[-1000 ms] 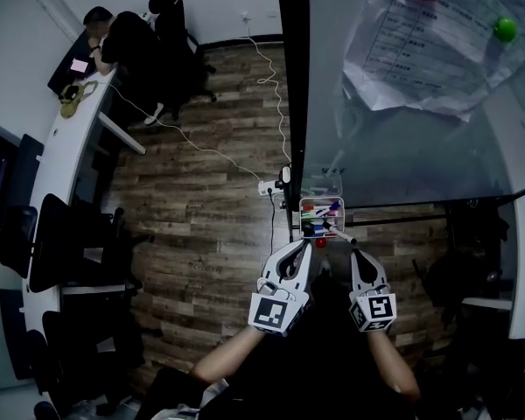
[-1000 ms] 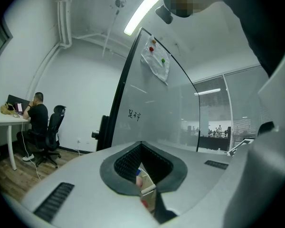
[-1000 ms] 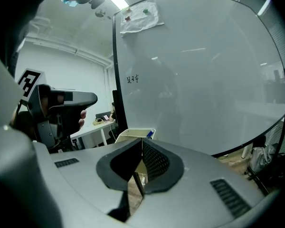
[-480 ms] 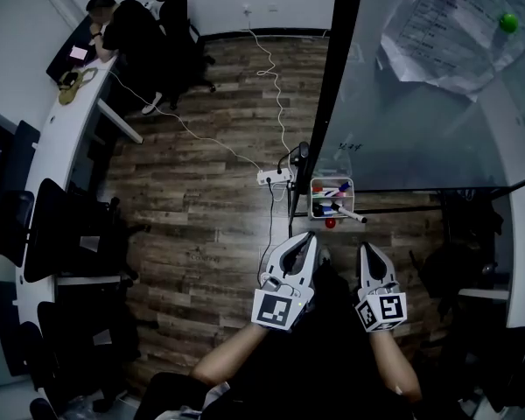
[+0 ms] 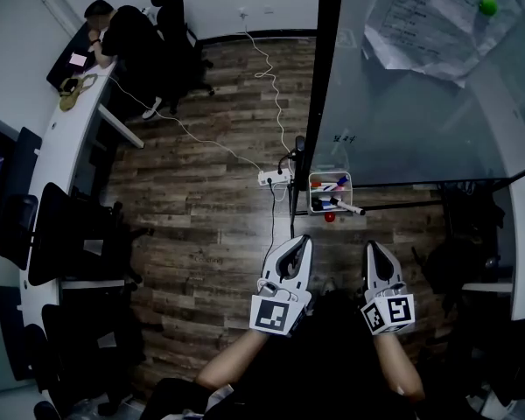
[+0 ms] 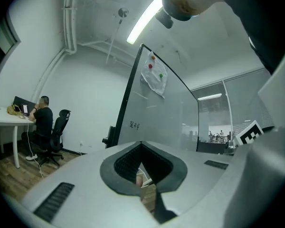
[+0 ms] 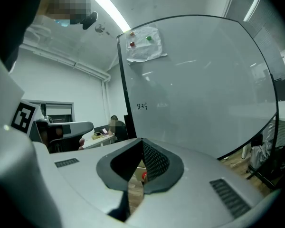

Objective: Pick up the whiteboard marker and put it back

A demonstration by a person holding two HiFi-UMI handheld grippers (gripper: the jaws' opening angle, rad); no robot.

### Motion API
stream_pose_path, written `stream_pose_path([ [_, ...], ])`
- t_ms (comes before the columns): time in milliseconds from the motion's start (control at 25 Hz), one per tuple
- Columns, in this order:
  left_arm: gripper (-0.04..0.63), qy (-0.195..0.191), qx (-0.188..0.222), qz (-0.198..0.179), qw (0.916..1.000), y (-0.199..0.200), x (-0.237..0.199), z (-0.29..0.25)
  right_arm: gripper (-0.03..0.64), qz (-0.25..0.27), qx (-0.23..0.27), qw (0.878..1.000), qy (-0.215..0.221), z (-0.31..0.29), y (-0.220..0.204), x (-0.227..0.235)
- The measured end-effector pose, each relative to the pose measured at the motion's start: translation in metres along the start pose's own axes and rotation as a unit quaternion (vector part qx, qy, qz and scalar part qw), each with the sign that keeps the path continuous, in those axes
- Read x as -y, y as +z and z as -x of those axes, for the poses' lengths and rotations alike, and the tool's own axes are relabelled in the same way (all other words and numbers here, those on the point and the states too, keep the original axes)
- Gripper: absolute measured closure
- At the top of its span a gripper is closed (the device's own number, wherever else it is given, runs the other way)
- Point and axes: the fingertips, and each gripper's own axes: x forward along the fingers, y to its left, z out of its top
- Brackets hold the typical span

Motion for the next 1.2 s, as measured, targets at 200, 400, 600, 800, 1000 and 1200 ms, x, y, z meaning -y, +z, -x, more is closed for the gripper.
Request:
stream_pose_path([
  [200,0.588,0.011,-0.012,-0.013,0.9998,-0.006,0.007,-0.001,0.603,0.010,0.001,1.000,0.012,0.001,0.007,0.002],
  [400,0.588,0.019,-0.023,-0.019,0.9994,-0.008,0.014,-0.008,0.603,0.019,0.007,1.000,0.017,0.005,0.014,0.006],
  [600,0.588,0.024,-0.019,-0.029,0.9991,-0.007,0.019,-0.016,0.603,0.031,0.010,0.999,0.019,0.005,0.019,0.016],
  [800,0.588,0.033,-0.024,-0.032,0.9987,-0.010,0.025,-0.017,0.603,0.020,0.015,0.999,0.031,0.003,0.028,0.019],
  [1000,0.588,0.041,-0.025,-0.035,0.9983,-0.010,0.024,-0.015,0.603,0.027,0.005,0.999,0.037,0.000,0.022,0.018],
  [1200,0.588,0.044,-0.025,-0.030,0.9983,-0.010,0.025,-0.016,0.603,0.035,0.001,0.998,0.047,0.000,0.022,0.018],
])
